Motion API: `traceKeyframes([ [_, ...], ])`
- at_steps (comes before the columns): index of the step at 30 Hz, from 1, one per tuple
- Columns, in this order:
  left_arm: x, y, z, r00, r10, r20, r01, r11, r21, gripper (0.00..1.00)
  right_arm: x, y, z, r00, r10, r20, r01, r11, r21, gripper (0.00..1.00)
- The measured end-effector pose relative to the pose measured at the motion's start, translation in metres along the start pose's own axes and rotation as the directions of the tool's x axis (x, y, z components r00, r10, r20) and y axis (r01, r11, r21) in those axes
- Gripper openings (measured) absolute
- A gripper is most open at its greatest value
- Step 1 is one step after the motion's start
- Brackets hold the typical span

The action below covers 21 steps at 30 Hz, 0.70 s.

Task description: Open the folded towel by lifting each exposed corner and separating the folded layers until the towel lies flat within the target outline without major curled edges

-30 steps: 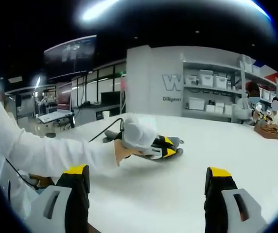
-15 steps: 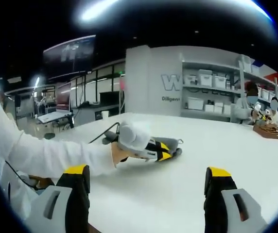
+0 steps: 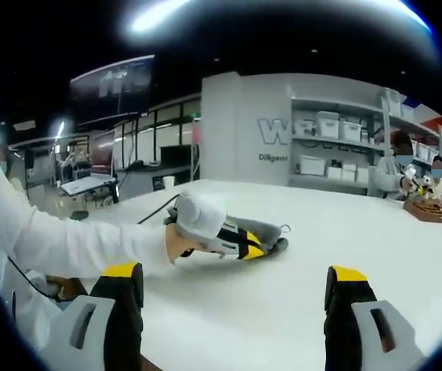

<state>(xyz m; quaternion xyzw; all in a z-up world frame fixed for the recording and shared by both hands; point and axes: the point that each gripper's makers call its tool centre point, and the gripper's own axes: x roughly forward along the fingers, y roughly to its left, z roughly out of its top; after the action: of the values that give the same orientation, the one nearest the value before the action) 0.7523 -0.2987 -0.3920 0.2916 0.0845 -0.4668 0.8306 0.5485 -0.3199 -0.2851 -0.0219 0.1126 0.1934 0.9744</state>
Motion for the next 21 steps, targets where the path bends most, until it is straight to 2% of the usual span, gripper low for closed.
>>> traceKeyframes([
  [13,-0.029,-0.014,-0.010,0.997,-0.073,0.003,0.073,0.997,-0.013,0.07,0.000,0.003,0.001,1.000,0.005,-0.006,-0.005,1.000,-0.011,0.98],
  [16,-0.040,-0.026,-0.012,0.996,-0.091,0.002,0.091,0.996,-0.004,0.07,0.001,0.004,0.000,1.000,0.008,-0.013,-0.009,1.000,-0.013,0.98],
  [21,-0.048,-0.026,-0.015,0.993,-0.114,0.010,0.115,0.993,-0.006,0.07,0.003,0.007,-0.003,0.999,0.021,-0.027,-0.022,1.000,-0.018,0.99],
])
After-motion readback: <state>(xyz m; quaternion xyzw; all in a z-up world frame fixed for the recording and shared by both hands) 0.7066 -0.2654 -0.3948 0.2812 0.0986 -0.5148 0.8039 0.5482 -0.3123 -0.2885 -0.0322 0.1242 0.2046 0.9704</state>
